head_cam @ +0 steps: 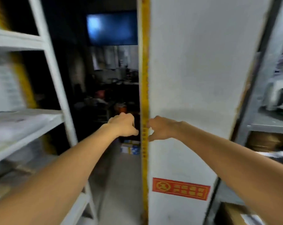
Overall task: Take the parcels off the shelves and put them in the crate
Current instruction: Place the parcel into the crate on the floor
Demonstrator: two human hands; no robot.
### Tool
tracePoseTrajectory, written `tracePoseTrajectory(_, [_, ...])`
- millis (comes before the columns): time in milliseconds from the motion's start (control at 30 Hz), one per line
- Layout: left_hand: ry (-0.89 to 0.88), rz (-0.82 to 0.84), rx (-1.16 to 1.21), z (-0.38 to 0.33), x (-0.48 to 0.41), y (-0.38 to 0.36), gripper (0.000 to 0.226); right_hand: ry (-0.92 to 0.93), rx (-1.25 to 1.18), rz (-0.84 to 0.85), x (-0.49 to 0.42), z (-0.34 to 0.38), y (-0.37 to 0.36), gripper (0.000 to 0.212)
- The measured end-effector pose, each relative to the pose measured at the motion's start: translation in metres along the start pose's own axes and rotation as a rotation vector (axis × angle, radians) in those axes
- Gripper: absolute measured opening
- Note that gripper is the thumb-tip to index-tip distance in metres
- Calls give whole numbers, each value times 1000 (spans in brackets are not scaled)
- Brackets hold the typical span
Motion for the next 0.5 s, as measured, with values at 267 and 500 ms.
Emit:
tracePoseTrajectory(267, [504,-76,-42,191,81,43,34,492,9,-26,-121,189,18,58])
tracePoseTrajectory(500, [875,-173,-88,275,159,62,40,843,-2,-39,-150,307,23,52])
Point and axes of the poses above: each hand's wrist, its own x-axis away from the middle knuckle, its own y-axis out of the back of the hand, z = x × y, the point moved 5 cm from there along -x, towards the middle knuckle, and after that the axes turned 10 degrees about y, right-handed, at the moved point
